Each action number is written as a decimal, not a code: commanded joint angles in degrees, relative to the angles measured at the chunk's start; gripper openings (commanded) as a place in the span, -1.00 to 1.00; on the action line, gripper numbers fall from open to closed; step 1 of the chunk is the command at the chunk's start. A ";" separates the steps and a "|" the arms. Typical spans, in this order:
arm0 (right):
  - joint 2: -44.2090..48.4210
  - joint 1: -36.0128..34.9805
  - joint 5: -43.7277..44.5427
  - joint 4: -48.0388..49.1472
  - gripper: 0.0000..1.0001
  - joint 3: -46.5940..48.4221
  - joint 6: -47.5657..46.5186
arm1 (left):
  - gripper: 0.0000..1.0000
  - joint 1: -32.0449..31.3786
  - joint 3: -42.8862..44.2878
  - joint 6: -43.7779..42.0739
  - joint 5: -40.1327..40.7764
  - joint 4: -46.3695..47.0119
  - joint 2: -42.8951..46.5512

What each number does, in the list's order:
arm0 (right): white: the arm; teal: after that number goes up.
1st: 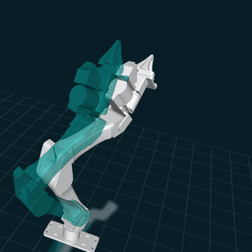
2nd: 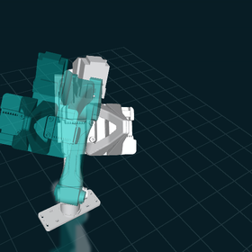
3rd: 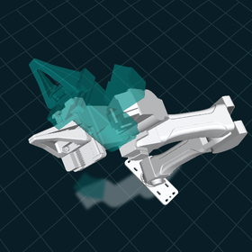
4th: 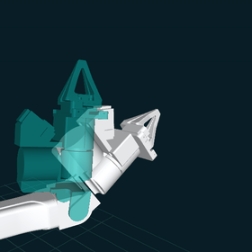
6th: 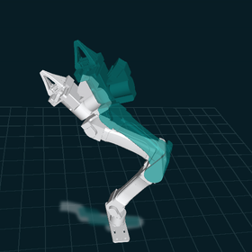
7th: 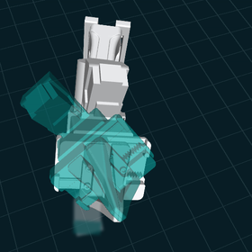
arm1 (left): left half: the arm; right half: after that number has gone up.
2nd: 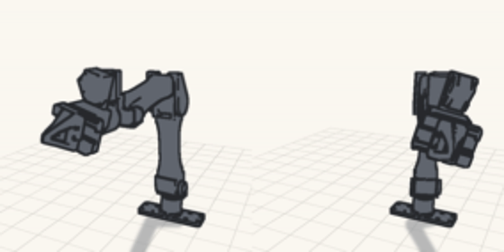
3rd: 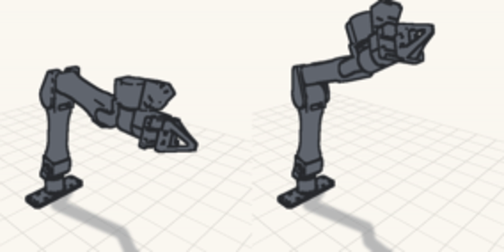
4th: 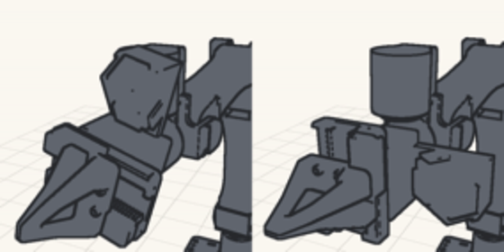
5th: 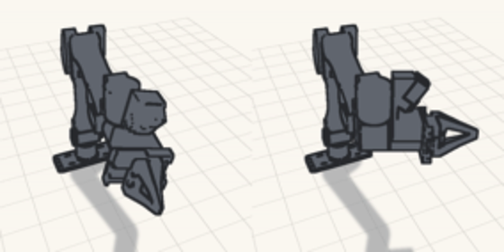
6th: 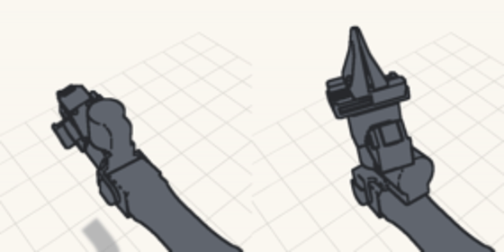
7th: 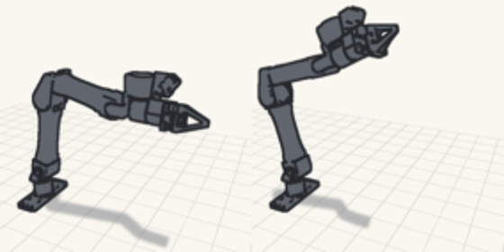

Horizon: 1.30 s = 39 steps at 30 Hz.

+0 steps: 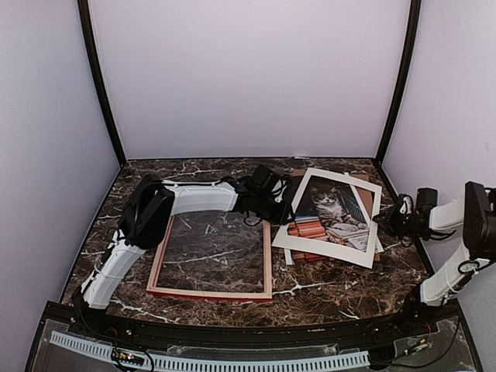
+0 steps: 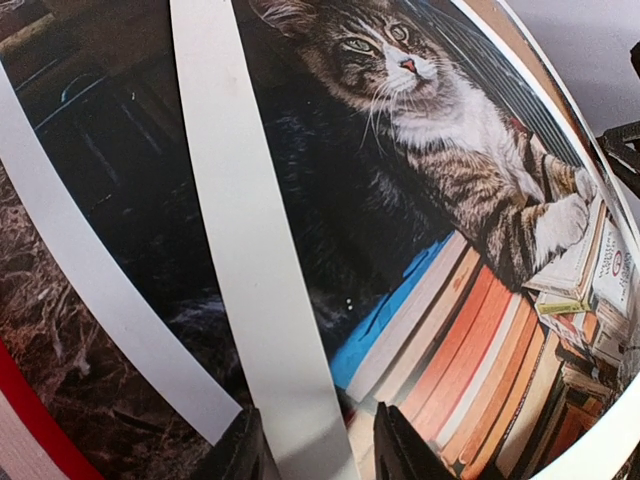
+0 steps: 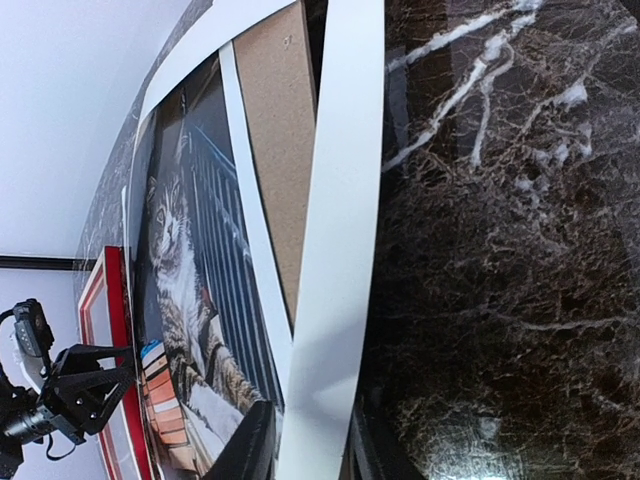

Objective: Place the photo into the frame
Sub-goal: Pick up the mat board from the photo.

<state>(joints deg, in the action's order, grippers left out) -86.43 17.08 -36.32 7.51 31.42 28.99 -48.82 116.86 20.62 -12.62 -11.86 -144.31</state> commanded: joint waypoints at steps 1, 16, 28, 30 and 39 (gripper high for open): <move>1.71 -0.58 -0.78 0.35 -0.39 0.78 -1.40 | -0.18 -0.81 -2.12 -1.02 0.75 -3.42 0.33; 2.23 -1.38 -1.50 1.98 -0.39 1.28 0.67 | -0.20 -0.86 -2.35 -1.27 1.23 -3.68 0.64; 4.24 -1.26 -1.28 2.81 -0.47 1.44 5.29 | -0.20 -0.91 -2.77 -1.37 1.79 -3.40 0.81; 4.43 -1.26 -0.77 2.62 -0.47 1.67 5.90 | -0.19 -0.90 -2.93 -1.30 1.79 -3.35 0.86; 4.45 -1.32 -0.63 3.54 -0.47 1.75 9.00 | -0.19 -0.90 -3.42 -1.20 1.98 -3.04 1.12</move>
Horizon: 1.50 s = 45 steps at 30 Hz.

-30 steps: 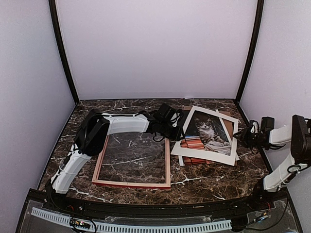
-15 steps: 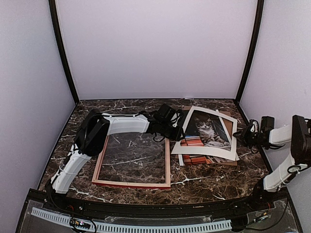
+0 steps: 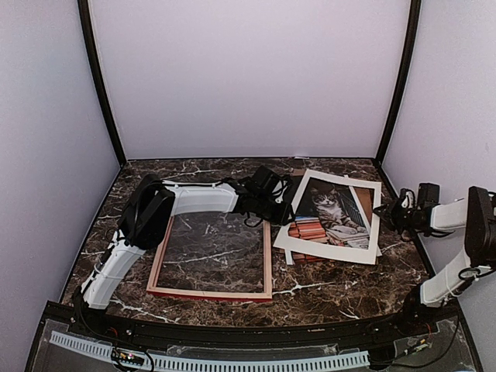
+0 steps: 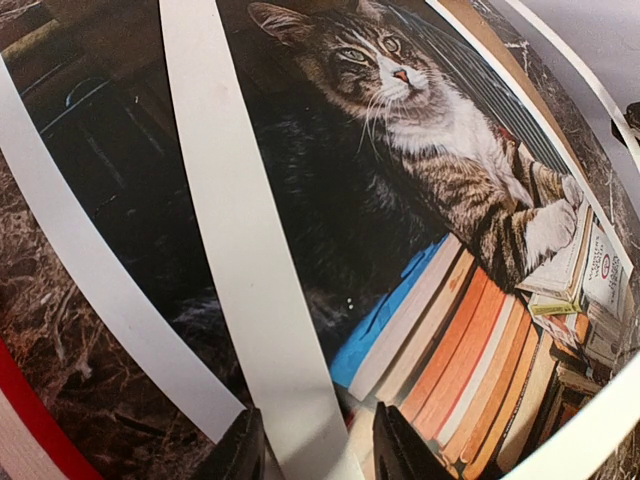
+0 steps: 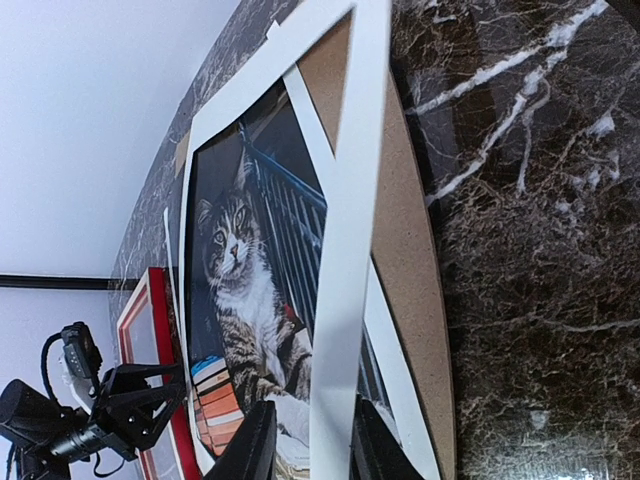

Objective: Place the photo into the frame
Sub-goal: Pick up the mat board from the photo.

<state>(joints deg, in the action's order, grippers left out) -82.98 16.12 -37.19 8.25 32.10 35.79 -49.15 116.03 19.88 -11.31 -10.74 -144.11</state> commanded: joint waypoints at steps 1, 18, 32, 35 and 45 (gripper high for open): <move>1.07 -0.31 0.13 3.11 -0.47 1.00 2.83 | -0.19 -0.59 -2.63 -0.46 0.67 -4.08 0.93; -0.99 -2.36 -4.24 1.91 -0.84 3.27 -0.08 | -0.16 -0.59 -2.96 -0.02 -0.62 -3.05 1.73; 11.34 -6.58 -0.42 -20.25 -1.00 21.30 -5.03 | 0.33 -0.36 -7.14 -0.64 -3.86 3.36 15.13; 11.88 -9.60 1.15 -24.75 -1.00 27.31 -5.64 | 0.49 0.21 -11.00 -1.30 -1.49 3.59 20.23; 6.56 -26.44 6.65 -31.02 -1.00 45.83 -3.64 | 0.73 9.94 -31.68 0.16 10.18 0.50 44.91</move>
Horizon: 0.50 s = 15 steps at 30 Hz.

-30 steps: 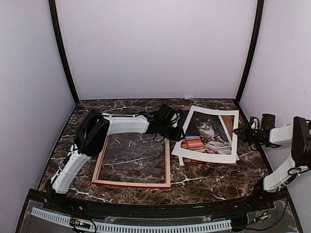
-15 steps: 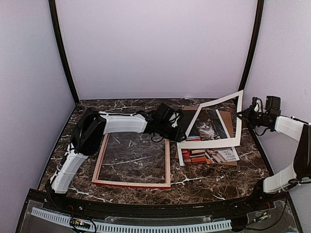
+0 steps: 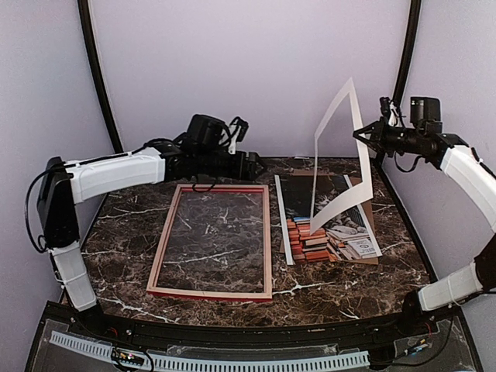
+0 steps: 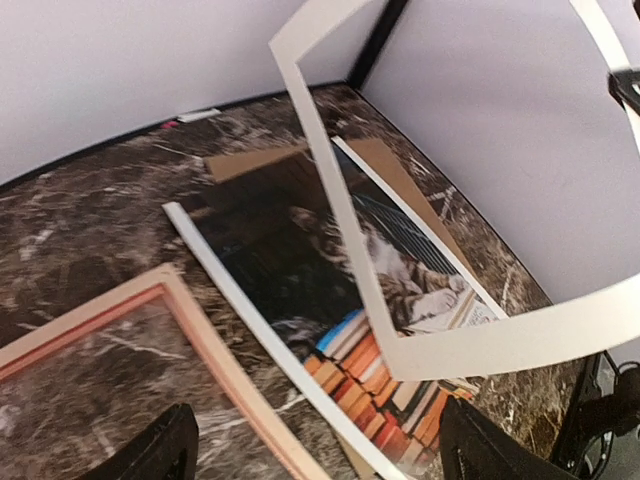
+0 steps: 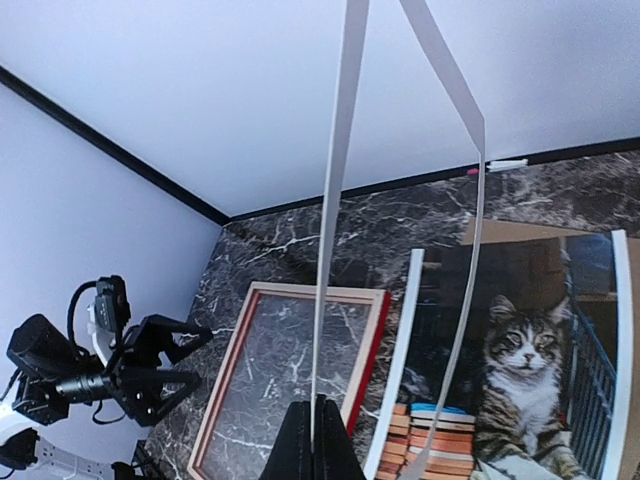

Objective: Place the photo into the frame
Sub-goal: Pick up the mat board from the photo.

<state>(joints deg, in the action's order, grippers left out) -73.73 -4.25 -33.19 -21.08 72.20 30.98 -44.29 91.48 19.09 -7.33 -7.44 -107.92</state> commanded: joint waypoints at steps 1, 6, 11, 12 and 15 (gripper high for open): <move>-3.59 -8.39 3.10 -1.38 -1.00 7.22 1.88 | 0.74 7.18 -8.57 1.08 7.30 -3.26 10.37; -10.99 -20.94 5.80 1.71 -1.00 15.38 5.15 | 0.87 15.17 -19.62 0.68 15.09 -5.71 21.58; -21.37 -32.48 5.29 4.45 -1.00 25.86 8.12 | 0.94 21.96 -26.50 1.43 17.16 -8.45 29.52; -23.42 -34.84 4.86 5.09 -1.00 28.08 8.78 | 0.94 23.59 -27.09 1.53 17.43 -8.77 30.31; -28.01 -38.15 3.58 7.41 -1.00 32.43 10.90 | 0.97 26.28 -29.03 1.64 19.35 -10.40 34.13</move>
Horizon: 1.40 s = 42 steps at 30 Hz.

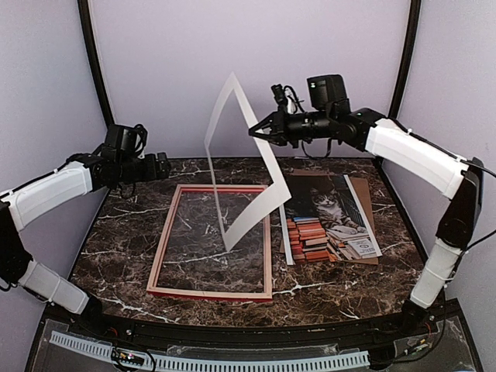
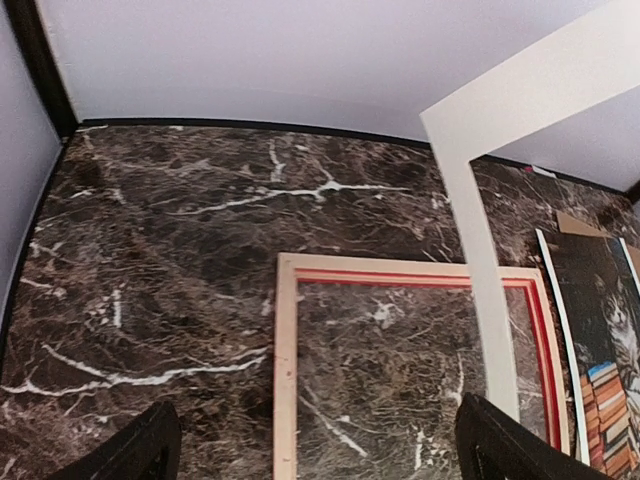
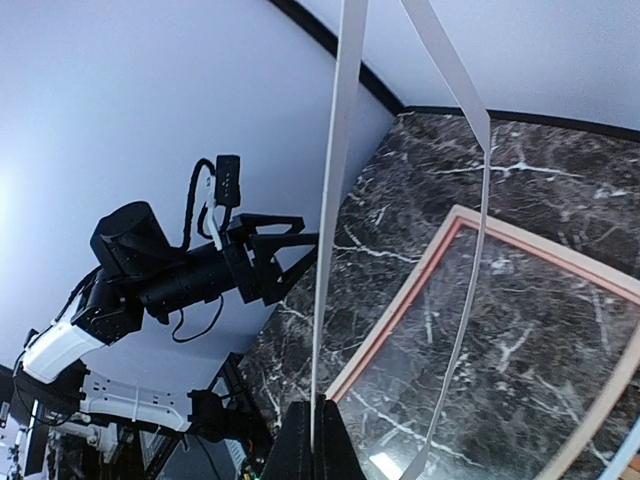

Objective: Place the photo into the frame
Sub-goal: Pick up the mat board from the photo, then place the mat board on the glass panel.

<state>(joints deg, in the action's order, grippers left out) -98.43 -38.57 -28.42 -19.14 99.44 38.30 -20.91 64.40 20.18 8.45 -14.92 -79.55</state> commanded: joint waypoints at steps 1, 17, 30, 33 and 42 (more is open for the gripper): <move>-4.15 -4.15 -1.60 7.10 -1.00 4.71 5.01 | 0.98 4.30 -2.19 0.60 3.80 -3.28 6.45; -4.56 -2.62 7.95 33.42 -1.00 -30.27 21.92 | 0.98 6.93 -3.75 -0.22 2.62 -2.78 7.75; -2.94 -3.62 13.59 39.65 -1.00 -43.33 28.39 | 0.98 6.93 -5.61 0.29 -1.05 -0.50 7.09; -2.91 -4.61 14.45 39.61 -1.00 -43.77 29.11 | 0.98 6.93 -5.98 0.58 -1.80 -0.01 6.77; -2.36 -7.53 17.94 40.66 -1.00 -46.50 31.90 | 0.98 6.93 -6.82 1.15 -3.25 0.74 6.34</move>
<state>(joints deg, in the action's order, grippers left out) -102.72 -45.01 -13.23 18.59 54.59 68.31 -14.09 58.74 20.78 6.37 -15.42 -73.32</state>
